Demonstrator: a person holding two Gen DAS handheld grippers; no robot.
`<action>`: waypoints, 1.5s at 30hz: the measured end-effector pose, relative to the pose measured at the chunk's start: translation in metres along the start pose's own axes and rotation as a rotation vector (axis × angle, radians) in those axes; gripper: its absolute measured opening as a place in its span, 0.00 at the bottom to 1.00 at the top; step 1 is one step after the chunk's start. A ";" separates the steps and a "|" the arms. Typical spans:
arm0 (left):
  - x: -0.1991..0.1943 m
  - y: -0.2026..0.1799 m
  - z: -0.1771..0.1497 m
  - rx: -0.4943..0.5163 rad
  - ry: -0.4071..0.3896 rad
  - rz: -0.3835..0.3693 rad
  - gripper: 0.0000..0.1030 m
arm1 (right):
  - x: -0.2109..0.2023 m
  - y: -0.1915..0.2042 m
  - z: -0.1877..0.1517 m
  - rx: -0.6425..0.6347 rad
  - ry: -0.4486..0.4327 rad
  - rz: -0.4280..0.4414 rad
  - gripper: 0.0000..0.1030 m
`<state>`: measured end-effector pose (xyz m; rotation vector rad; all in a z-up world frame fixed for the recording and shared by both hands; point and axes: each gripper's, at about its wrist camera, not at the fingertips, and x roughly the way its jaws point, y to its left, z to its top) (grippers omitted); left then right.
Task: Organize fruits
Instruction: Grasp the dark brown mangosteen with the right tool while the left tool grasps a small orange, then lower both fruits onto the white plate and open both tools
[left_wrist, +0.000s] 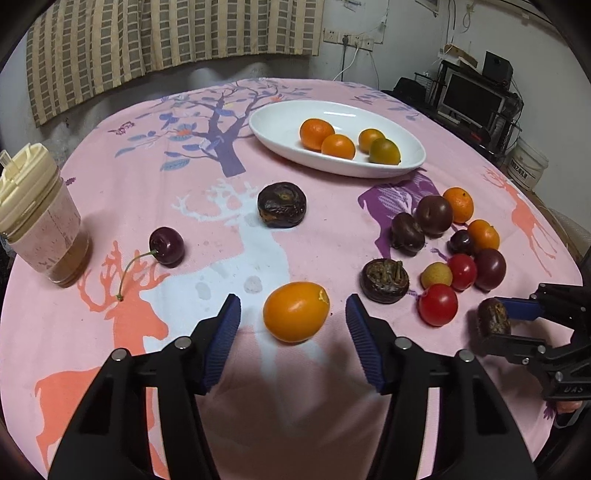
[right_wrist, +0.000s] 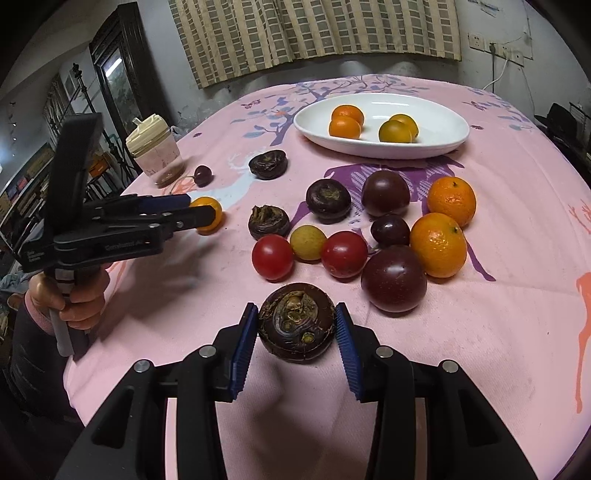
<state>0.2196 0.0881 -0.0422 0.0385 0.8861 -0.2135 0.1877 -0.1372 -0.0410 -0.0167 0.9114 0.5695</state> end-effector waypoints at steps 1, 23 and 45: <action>0.003 0.000 0.000 0.000 0.010 -0.002 0.50 | -0.002 0.000 0.000 -0.003 -0.004 0.008 0.42; 0.025 -0.012 0.131 -0.067 -0.046 -0.079 0.36 | -0.001 -0.095 0.138 0.082 -0.210 -0.071 0.42; 0.086 0.011 0.199 -0.155 0.017 0.061 0.84 | 0.044 -0.142 0.184 0.172 -0.182 -0.107 0.67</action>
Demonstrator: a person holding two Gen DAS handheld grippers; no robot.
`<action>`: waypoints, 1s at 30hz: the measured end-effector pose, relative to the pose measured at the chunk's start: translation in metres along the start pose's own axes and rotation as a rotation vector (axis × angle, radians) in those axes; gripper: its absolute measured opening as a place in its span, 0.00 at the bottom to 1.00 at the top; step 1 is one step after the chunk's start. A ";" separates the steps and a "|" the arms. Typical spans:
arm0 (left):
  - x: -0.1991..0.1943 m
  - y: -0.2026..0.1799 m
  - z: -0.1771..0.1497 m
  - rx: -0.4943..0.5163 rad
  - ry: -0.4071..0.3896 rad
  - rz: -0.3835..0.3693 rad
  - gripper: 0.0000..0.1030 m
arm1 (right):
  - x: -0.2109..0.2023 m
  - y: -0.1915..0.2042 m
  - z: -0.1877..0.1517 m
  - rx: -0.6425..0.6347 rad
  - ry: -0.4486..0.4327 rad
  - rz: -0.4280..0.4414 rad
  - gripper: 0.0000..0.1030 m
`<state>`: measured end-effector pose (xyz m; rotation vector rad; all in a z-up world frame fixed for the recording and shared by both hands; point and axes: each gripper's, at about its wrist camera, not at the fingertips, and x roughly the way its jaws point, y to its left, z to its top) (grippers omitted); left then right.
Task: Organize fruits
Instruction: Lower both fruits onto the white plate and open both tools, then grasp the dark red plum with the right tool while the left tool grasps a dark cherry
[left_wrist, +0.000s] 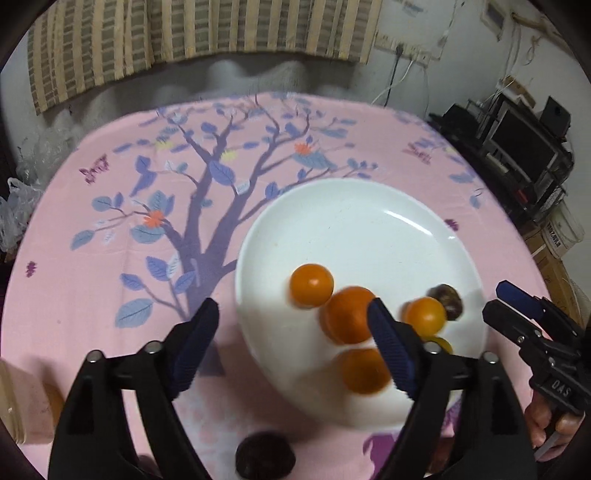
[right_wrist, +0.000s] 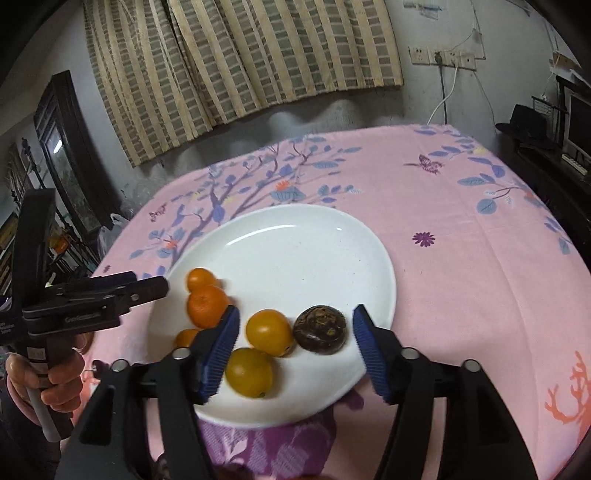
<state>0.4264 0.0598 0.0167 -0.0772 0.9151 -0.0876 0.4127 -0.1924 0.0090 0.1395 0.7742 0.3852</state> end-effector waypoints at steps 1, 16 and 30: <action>-0.015 0.002 -0.006 0.006 -0.025 -0.005 0.88 | -0.008 0.002 -0.003 -0.004 -0.011 0.000 0.69; -0.119 0.086 -0.151 -0.061 -0.136 -0.002 0.90 | -0.106 0.041 -0.149 -0.133 0.054 -0.005 0.70; -0.113 0.087 -0.189 -0.079 -0.131 -0.052 0.90 | -0.083 0.056 -0.170 -0.127 0.196 0.000 0.54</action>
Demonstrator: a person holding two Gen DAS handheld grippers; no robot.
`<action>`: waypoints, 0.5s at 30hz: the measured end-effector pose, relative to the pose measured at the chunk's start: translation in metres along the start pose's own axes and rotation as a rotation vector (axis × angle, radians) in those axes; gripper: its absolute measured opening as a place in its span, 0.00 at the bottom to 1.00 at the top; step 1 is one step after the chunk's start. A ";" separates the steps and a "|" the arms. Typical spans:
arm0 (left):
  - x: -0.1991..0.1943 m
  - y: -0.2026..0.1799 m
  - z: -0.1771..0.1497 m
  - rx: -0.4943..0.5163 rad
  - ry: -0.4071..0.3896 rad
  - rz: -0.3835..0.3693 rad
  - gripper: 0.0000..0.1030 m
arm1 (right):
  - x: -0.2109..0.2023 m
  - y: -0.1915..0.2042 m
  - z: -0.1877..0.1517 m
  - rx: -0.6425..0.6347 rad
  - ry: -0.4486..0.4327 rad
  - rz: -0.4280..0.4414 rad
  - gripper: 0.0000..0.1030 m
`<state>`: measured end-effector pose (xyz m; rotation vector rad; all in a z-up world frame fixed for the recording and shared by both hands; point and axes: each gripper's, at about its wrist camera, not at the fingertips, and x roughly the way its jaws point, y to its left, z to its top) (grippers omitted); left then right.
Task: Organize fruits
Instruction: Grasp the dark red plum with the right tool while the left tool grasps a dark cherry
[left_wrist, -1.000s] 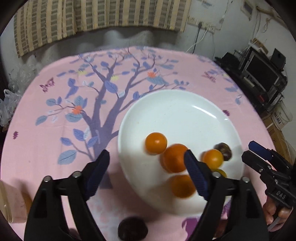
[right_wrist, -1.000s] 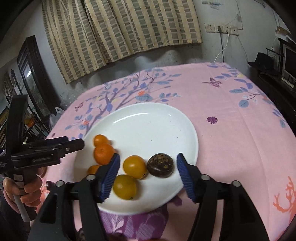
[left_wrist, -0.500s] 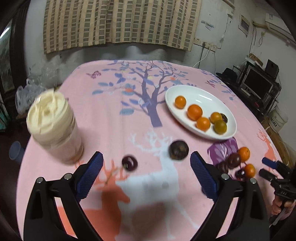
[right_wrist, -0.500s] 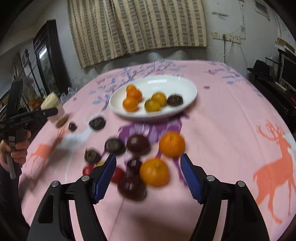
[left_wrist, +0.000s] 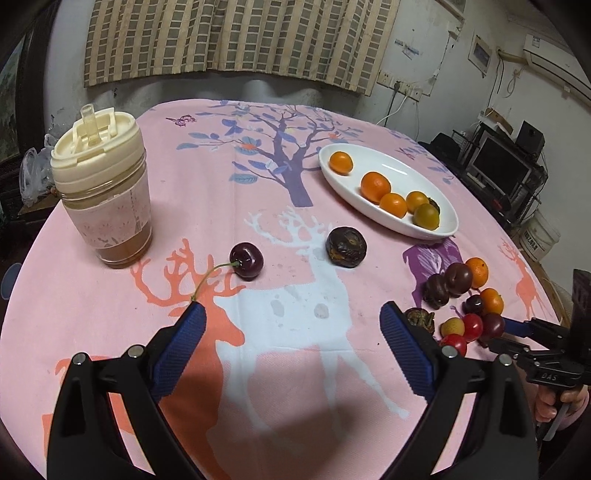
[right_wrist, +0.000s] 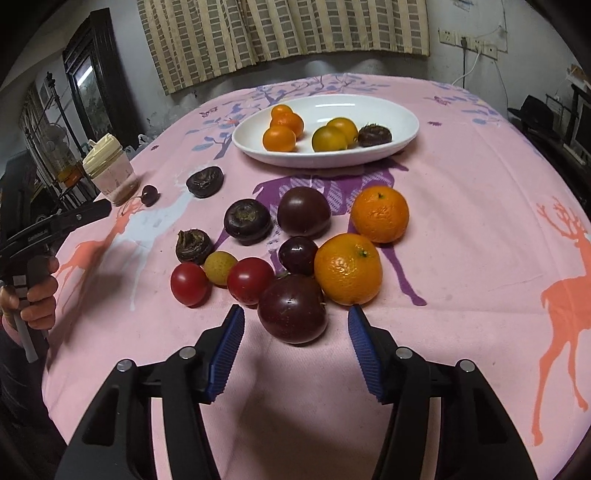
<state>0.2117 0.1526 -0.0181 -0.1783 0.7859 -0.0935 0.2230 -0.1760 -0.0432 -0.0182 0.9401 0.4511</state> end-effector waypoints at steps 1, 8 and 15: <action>-0.001 0.000 0.000 0.001 -0.002 0.001 0.90 | 0.002 0.000 0.001 0.002 0.009 0.000 0.51; 0.001 -0.009 -0.003 0.048 -0.002 0.019 0.90 | 0.007 -0.006 0.001 0.047 0.019 0.024 0.45; 0.025 -0.005 0.015 0.088 0.033 0.084 0.73 | 0.000 -0.009 -0.002 0.065 -0.007 0.069 0.37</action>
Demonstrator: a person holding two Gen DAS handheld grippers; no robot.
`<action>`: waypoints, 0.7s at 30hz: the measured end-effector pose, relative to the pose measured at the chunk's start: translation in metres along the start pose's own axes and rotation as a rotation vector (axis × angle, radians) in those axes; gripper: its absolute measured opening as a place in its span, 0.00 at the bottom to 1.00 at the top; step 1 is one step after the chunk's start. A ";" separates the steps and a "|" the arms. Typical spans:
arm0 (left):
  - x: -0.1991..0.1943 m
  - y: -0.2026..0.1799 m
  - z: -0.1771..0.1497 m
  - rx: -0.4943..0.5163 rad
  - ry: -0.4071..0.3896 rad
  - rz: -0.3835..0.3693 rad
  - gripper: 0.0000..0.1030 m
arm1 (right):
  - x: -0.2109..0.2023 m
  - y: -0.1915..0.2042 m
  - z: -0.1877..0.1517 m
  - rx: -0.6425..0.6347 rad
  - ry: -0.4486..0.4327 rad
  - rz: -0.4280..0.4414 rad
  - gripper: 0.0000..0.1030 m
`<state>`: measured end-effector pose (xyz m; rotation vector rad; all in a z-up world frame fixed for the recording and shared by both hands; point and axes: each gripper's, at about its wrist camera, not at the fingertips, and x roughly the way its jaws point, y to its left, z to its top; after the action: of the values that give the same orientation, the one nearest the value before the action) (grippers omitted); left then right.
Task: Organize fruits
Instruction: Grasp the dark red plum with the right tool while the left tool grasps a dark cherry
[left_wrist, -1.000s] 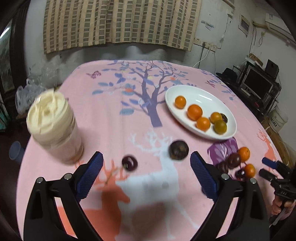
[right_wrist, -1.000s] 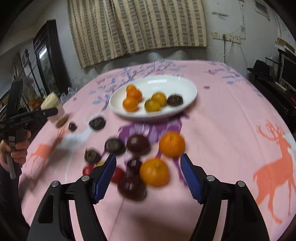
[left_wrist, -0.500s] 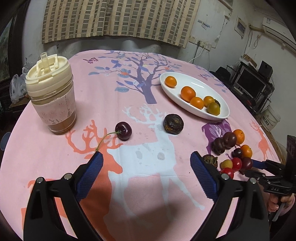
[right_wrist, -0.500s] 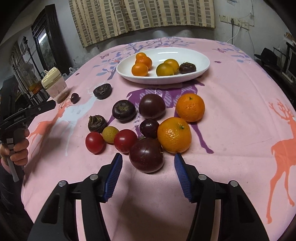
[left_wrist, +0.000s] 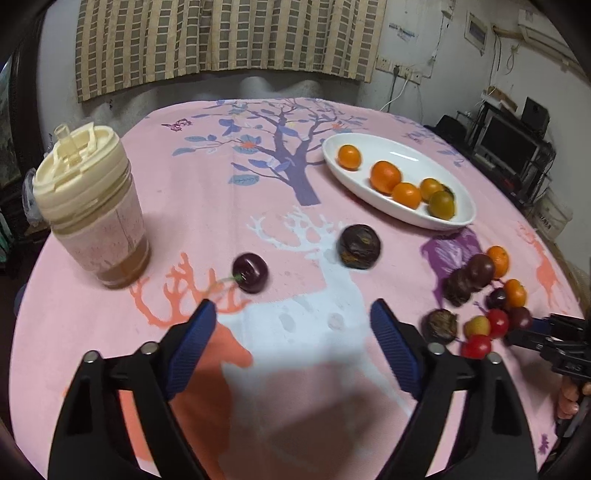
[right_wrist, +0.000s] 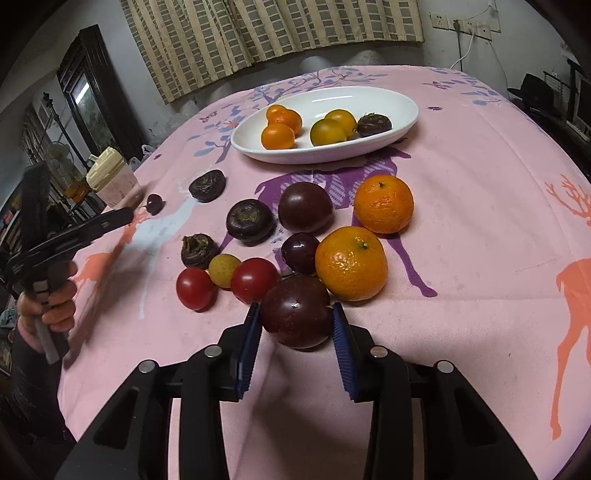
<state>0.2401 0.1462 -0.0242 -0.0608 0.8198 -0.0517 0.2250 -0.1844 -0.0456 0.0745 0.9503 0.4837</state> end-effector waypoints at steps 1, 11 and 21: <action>0.004 0.002 0.004 0.005 0.004 0.014 0.67 | -0.002 0.000 -0.001 0.001 -0.007 0.003 0.37; 0.044 0.020 0.017 0.011 0.071 0.073 0.45 | -0.018 0.002 -0.013 -0.012 -0.048 0.005 0.37; 0.058 0.013 0.022 0.043 0.085 0.093 0.29 | -0.024 0.000 -0.016 -0.008 -0.063 0.011 0.37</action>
<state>0.2964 0.1556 -0.0524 0.0202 0.9051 0.0160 0.2008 -0.1973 -0.0362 0.0872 0.8868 0.4921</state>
